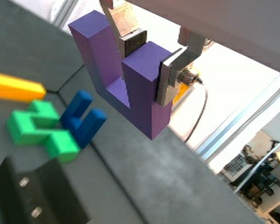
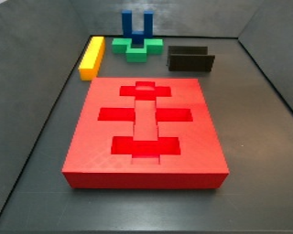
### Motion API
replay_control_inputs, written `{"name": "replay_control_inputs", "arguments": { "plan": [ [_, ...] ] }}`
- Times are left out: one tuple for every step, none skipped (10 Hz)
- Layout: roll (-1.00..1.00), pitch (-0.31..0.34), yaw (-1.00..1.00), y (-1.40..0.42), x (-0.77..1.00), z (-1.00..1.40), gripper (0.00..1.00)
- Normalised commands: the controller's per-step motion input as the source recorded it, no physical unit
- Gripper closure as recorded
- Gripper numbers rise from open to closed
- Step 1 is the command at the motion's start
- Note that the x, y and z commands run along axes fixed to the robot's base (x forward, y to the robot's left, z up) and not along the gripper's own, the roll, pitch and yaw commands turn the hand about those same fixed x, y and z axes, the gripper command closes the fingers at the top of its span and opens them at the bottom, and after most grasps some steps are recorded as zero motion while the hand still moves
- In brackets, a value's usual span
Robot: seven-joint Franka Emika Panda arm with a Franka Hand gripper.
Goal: Pick up the purple object. Move up. Place the purple object on the fixture. Regrasp the purple object. Move to above the board. Insert the purple object.
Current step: Move to above the board.
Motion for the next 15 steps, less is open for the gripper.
{"name": "replay_control_inputs", "arguments": {
  "plan": [
    [0.01,-0.003,0.00,0.01,-0.01,0.47,1.00],
    [0.00,0.013,-0.01,-0.01,0.00,0.28,1.00],
    [-0.01,0.024,-0.01,0.00,0.00,0.21,1.00],
    [-1.00,0.114,-0.20,-1.40,-1.30,0.28,1.00],
    [-1.00,0.106,-0.19,-1.40,-1.33,0.29,1.00],
    [-1.00,0.089,-0.18,-1.40,-1.40,0.31,1.00],
    [-1.00,0.084,-0.17,-1.31,-1.40,0.26,1.00],
    [-1.00,0.088,-0.17,-1.29,-1.40,0.27,1.00],
    [-1.00,0.091,-0.17,-1.24,-1.40,0.27,1.00],
    [-1.00,0.104,-0.16,-0.55,-0.67,0.12,1.00],
    [-1.00,0.101,-0.15,-0.17,-0.30,0.04,1.00],
    [-1.00,0.127,-0.13,-0.01,-0.06,0.00,1.00],
    [-1.00,0.110,-0.11,-0.01,-0.05,0.01,1.00],
    [-0.97,0.089,-0.10,0.01,-0.05,-0.01,1.00],
    [-0.62,0.026,-0.05,0.05,-0.08,0.01,1.00]
  ]
}}
